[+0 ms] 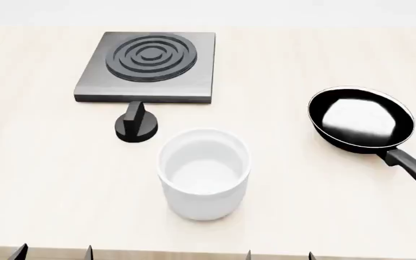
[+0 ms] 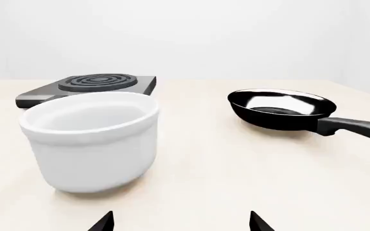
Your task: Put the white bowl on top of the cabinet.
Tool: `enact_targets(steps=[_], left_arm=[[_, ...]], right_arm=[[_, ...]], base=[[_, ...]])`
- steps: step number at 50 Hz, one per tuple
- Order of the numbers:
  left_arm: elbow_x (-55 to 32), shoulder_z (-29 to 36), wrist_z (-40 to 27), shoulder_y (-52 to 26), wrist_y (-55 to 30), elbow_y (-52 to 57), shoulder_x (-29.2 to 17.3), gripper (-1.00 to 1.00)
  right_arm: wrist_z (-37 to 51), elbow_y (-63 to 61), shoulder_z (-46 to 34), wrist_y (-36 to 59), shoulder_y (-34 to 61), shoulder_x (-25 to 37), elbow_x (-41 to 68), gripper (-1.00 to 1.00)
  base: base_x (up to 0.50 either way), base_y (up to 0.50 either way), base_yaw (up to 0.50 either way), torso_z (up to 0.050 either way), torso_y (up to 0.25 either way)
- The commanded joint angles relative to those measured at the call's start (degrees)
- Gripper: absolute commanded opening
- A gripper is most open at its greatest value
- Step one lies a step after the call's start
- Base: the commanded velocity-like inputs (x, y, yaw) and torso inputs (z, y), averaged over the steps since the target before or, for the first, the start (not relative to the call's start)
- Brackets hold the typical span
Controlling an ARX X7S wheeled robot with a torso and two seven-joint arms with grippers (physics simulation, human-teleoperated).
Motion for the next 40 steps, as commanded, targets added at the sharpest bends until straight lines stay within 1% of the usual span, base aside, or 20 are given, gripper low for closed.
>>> enact_targets(steps=[1,16,40], left_arm=[[-0.91,1.05,-1.06,-0.04,0.0,-0.08,-0.9,1.0],[-3.24,3.58,-3.87,-0.5,-0.16,-0.62,-3.04,1.0],[-5.13,5.28,-6.41,-0.16,0.25,-0.24,-4.72,1.0]], right_arm=[[1.25,0.39,-1.26,-0.06,0.13,0.89,0.6,1.0],[3.89,0.13,-3.87,0.5,0.44,3.11,2.77,1.0],[5.99,0.12,-5.99,0.61,0.79,4.85,4.47,1.0]], base=[[0.0,0.0,0.0,0.0,0.0],[0.0,0.0,0.0,0.0,0.0],[0.0,0.0,0.0,0.0,0.0]])
